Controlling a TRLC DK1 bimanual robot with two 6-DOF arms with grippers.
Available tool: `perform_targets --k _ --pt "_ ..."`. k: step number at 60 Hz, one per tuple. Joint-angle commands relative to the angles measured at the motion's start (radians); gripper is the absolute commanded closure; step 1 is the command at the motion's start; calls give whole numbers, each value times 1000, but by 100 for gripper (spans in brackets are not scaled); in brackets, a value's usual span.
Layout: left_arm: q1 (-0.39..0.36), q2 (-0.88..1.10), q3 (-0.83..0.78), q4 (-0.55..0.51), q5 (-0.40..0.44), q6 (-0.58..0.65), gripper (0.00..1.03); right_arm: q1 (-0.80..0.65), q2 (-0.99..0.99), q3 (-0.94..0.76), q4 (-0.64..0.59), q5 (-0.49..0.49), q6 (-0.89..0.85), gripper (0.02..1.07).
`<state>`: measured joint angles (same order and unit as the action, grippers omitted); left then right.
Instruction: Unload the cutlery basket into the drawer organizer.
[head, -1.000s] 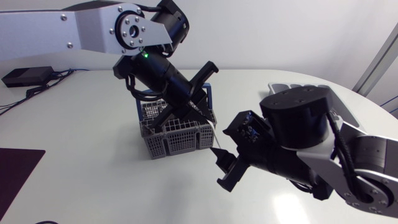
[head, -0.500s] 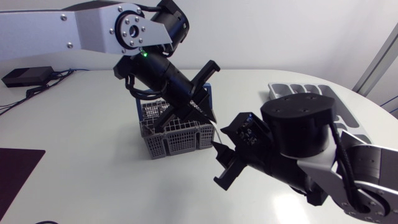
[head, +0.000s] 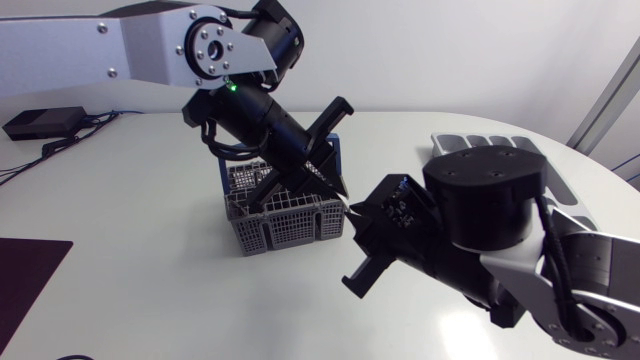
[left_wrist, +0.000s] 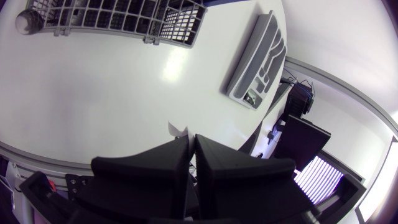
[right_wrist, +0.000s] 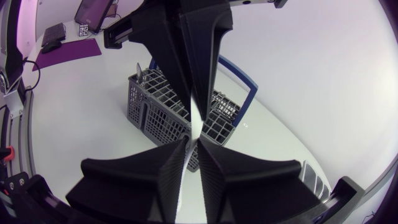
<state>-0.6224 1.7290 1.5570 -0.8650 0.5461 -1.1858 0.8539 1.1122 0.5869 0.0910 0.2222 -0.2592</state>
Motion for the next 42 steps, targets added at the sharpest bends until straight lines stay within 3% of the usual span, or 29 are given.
perform_targets --k 1,21,29,42 --pt "-3 -6 8 0 17 -28 100 -6 20 -30 21 5 -18 101" --pt "-3 -16 8 1 18 -29 100 -7 26 -29 4 -9 -17 100" --pt "-3 -16 8 1 18 -26 100 -9 -5 -25 -31 -29 -9 69" --pt "-3 -28 11 1 18 -31 100 -13 -5 -27 -43 -34 9 52"
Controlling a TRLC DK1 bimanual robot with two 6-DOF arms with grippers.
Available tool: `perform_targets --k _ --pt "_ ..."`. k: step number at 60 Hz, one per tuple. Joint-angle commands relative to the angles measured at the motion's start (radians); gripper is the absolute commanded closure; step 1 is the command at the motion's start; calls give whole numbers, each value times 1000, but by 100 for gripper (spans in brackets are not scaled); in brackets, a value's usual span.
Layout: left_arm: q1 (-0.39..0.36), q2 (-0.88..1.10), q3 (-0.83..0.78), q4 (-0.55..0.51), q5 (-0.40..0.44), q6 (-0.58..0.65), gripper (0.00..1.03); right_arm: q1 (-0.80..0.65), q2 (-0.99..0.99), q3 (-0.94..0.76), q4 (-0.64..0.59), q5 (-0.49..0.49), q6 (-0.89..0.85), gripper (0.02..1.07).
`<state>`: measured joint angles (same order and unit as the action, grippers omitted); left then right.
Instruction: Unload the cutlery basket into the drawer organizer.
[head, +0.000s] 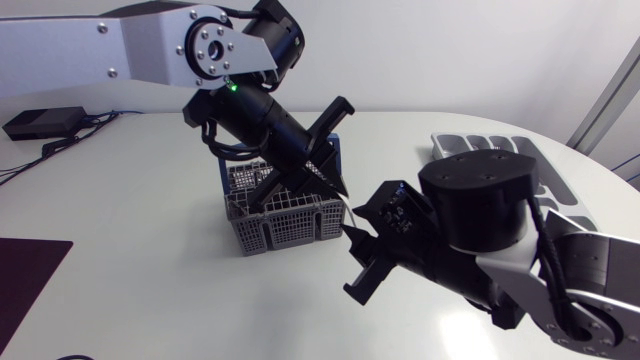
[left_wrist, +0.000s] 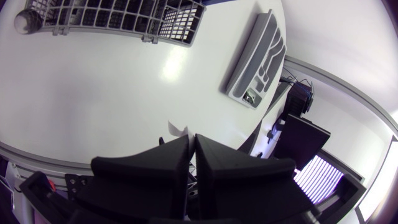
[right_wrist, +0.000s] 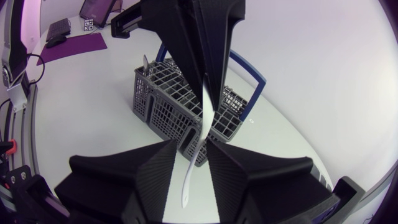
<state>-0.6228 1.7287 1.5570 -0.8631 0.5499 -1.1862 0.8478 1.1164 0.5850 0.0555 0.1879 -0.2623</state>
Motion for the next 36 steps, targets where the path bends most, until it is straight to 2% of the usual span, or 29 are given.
perform_targets --k 1,24,36 --pt "-3 -29 11 -1 15 -32 100 -7 -7 -24 -8 1 14 52" --pt "-11 -57 -3 4 15 -33 100 -24 45 3 18 1 20 51" --pt "-18 -47 -23 29 15 -38 100 -24 45 21 21 8 20 57"
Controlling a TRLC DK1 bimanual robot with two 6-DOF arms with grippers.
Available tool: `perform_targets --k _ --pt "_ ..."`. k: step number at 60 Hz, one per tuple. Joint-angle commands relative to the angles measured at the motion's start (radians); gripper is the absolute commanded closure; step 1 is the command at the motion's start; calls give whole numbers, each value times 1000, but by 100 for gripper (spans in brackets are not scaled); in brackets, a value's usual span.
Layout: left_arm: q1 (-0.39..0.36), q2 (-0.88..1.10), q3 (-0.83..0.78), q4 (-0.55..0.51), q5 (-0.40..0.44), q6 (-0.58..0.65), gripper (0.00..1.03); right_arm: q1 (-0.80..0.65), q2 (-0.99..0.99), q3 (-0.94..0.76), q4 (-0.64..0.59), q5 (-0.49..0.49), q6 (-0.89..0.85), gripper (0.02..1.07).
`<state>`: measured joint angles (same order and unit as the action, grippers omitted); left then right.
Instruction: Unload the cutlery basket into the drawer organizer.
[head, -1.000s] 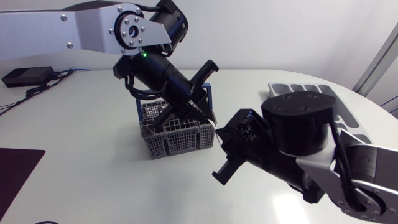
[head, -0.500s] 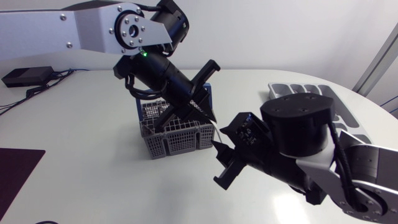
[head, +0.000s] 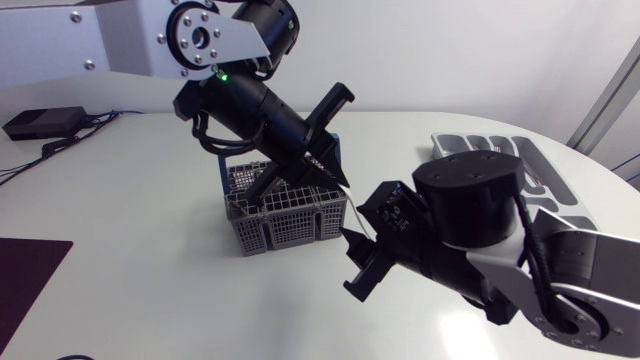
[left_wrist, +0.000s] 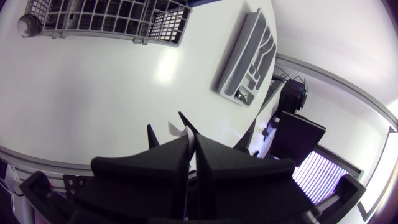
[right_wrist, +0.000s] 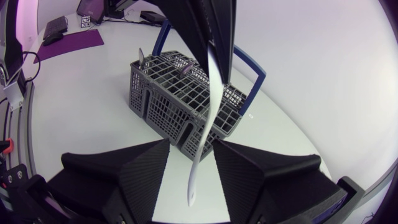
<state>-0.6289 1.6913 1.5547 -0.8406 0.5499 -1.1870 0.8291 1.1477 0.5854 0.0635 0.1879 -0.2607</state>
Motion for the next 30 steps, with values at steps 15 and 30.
perform_targets --k 15,30 --pt "-18 5 -24 8 15 -37 100 -5 12 28 18 15 18 62" --pt "-18 16 -36 12 15 -37 100 -8 -5 21 24 22 18 75"
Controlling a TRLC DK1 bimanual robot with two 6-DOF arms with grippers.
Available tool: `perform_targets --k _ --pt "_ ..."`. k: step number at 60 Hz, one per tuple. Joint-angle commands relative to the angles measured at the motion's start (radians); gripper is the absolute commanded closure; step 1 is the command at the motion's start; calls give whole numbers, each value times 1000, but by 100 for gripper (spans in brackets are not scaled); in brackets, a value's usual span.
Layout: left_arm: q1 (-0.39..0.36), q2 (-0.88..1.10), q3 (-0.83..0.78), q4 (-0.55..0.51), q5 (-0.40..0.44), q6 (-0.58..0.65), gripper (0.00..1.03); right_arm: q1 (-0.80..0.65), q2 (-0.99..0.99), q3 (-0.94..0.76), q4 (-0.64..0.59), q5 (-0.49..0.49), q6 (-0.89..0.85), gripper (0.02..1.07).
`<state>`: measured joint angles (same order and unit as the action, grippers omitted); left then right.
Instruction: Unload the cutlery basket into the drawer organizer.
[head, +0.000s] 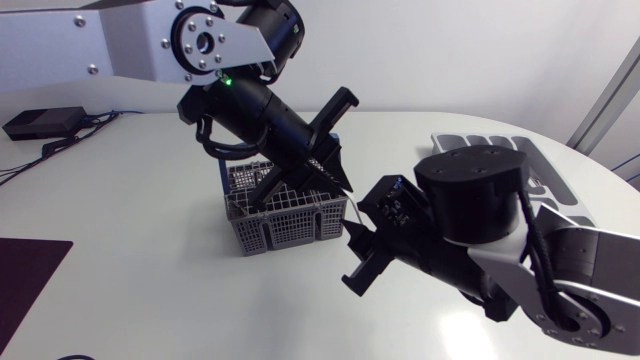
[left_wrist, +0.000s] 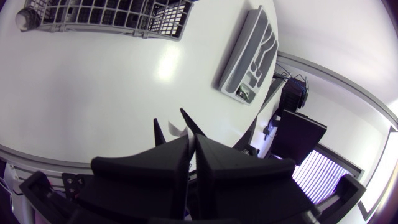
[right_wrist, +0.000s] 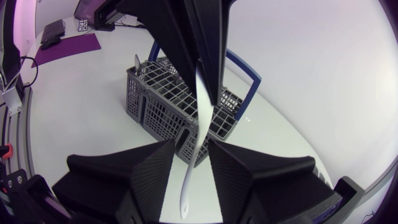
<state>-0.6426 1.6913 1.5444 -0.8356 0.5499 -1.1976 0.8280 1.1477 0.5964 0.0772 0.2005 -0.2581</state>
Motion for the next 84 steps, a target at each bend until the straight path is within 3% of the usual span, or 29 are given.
perform_targets --k 1,9,14,29,36,45,52,57,61,74,81,82,84 --pt "-5 16 -26 7 15 -26 100 -7 -5 9 10 10 16 77" --pt "-5 18 -27 7 15 -26 100 -12 -8 3 10 11 16 84" --pt "-6 18 -27 9 15 -26 100 -13 -9 2 12 17 16 101" --pt "-6 18 -29 16 13 -34 99 -13 -13 -6 10 30 14 101" --pt "1 19 -35 39 13 -42 85 -13 -9 -6 7 30 13 101" --pt "0 16 -35 89 15 -22 39 -13 1 -3 6 28 10 101" --pt "-3 8 -35 107 13 -7 24 -13 3 -3 4 28 10 101" --pt "-2 1 -35 113 8 12 20 -21 3 -1 1 28 11 101" --pt "-3 -1 -35 115 -82 26 18 -36 -2 0 -5 28 11 101" --pt "24 -2 -43 95 -231 96 11 -79 -31 16 -60 7 11 101" --pt "41 -2 -26 47 -283 156 8 -139 -49 34 -119 -79 11 101" --pt "43 -2 -18 23 -340 197 6 -179 -49 48 -159 -136 8 101" --pt "46 -2 -13 7 -358 219 5 -205 -54 51 -172 -162 3 101"
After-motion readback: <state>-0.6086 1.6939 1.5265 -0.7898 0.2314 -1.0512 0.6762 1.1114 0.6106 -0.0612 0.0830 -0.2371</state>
